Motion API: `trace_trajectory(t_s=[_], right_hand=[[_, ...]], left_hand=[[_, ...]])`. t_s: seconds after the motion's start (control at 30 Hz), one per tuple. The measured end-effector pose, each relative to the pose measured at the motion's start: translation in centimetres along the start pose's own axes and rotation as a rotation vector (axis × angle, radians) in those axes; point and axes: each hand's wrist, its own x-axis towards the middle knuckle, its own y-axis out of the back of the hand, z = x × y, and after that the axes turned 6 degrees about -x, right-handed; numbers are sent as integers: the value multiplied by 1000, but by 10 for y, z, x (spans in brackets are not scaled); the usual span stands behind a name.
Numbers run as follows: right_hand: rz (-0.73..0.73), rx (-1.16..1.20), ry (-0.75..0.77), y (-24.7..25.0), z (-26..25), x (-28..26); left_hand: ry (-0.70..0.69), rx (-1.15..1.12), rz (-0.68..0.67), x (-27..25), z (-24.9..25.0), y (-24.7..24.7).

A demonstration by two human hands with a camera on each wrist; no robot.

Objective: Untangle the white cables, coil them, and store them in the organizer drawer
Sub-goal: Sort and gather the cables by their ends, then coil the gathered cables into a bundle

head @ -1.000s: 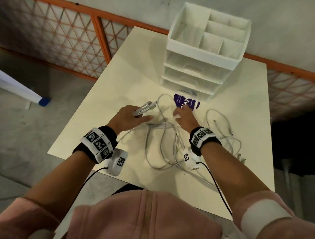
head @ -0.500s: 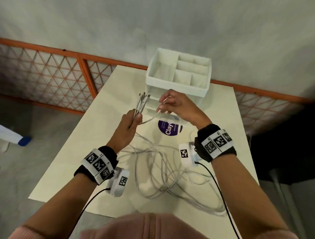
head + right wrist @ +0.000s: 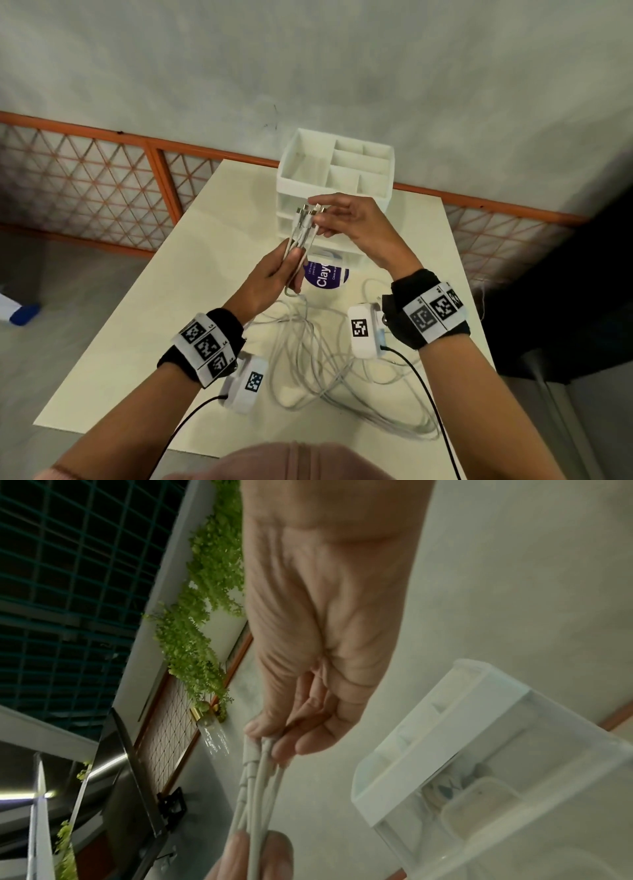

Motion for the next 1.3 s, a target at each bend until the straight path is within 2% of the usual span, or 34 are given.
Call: trace_trajectory(t_s=[0.23, 0.53, 0.87, 1.1, 1.3], right_hand=[[55, 96, -26, 4, 2, -12], [112, 32, -6, 10, 3, -20], [106, 55, 42, 17, 9, -27], [124, 68, 41, 19, 11, -30], [152, 66, 33, 19, 13, -26]], left_hand=[[36, -40, -46, -5, 3, -10], [59, -118, 65, -4, 0, -26], [31, -46, 36, 3, 2, -42], [-54, 79, 153, 9, -6, -47], [-54, 111, 127, 11, -6, -49]])
